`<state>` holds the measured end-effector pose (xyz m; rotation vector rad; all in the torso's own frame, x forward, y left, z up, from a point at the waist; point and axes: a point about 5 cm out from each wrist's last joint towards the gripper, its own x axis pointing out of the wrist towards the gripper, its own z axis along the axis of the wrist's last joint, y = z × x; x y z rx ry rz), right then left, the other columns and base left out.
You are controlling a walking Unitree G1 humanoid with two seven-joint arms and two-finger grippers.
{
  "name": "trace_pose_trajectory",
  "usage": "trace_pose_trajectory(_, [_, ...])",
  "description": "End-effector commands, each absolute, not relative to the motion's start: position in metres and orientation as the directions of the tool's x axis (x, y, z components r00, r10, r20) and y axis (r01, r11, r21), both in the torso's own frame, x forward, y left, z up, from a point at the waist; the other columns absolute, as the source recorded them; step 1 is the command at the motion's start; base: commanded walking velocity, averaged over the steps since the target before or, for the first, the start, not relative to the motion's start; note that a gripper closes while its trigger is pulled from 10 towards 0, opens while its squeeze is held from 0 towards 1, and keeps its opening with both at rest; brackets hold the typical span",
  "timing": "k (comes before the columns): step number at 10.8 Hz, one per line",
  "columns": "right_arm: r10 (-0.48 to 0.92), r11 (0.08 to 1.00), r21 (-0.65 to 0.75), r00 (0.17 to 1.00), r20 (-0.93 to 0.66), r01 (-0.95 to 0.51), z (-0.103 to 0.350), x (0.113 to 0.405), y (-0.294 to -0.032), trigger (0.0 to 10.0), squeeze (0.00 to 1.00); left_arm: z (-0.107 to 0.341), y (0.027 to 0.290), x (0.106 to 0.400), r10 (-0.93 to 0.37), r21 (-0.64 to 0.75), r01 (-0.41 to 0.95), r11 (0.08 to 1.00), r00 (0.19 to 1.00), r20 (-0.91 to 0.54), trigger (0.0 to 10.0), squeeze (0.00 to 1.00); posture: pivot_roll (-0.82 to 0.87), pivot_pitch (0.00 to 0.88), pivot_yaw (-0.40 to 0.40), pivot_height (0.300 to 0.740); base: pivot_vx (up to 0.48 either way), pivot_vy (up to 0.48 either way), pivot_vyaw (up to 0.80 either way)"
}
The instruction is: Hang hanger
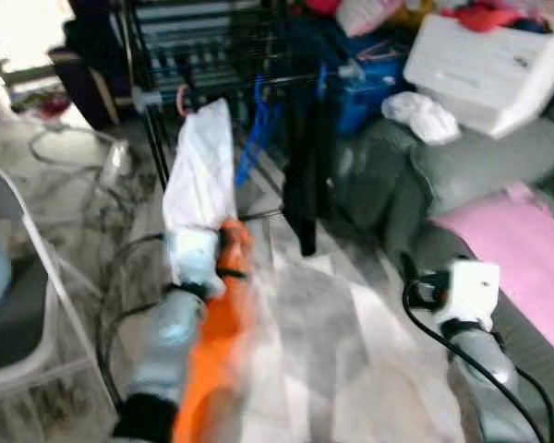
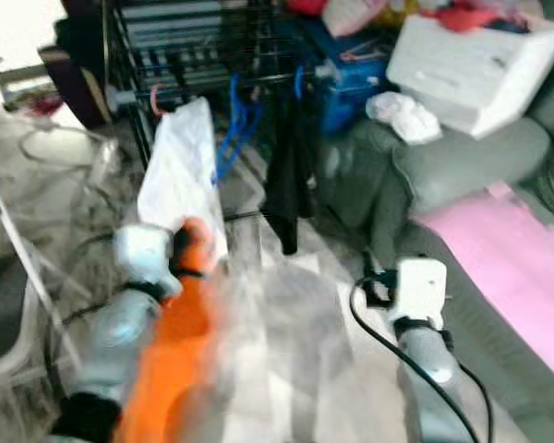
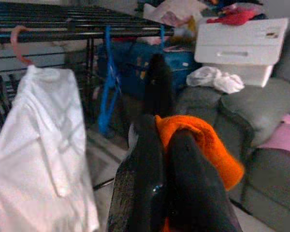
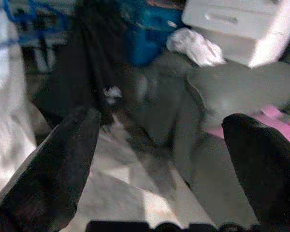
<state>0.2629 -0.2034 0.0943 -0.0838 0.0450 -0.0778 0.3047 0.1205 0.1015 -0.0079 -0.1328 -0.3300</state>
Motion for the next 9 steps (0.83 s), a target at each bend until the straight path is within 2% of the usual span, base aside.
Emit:
trace_pose_trajectory(1, [-0.043, 0.996, -0.080, 0.999, -0.020, 0.041, 0.0997, 0.2658, -0.1916, 10.0, 0.00, 0.1024, 0.1343, 0.3046, -0.283, 0.017, 0.283, 0.959, 0.950, 0.131, 10.0, 0.00, -0.18, 0.093, 0.003, 0.740, 0.480, 0.000, 0.00])
trace_pose_trajectory(2, [-0.016, 0.995, -0.098, 1.000, -0.010, 0.015, 0.1015, 0.2659, -0.1891, 10.0, 0.00, 0.1026, 0.1315, 0.3049, -0.285, 0.011, 0.286, 0.958, 0.950, 0.128, 10.0, 0.00, -0.18, 0.090, 0.003, 0.740, 0.458, 0.000, 0.00])
trace_pose_trajectory(7, [0.006, 0.995, -0.102, 1.000, -0.011, -0.007, 0.1013, 0.2671, -0.1836, 10.0, 0.00, 0.1008, 0.1298, 0.3033, -0.292, 0.009, 0.293, 0.956, 0.949, 0.118, 10.0, 0.00, -0.18, 0.083, 0.001, 0.740, 0.439, 0.000, 0.80])
trace_pose_trajectory(9, [0.008, 0.995, -0.103, 1.000, -0.009, -0.009, 0.1020, 0.2677, -0.1838, 10.0, 0.00, 0.1004, 0.1294, 0.3034, -0.293, 0.008, 0.294, 0.956, 0.949, 0.116, 10.0, 0.00, -0.18, 0.080, 0.001, 0.740, 0.439, 0.000, 0.50])
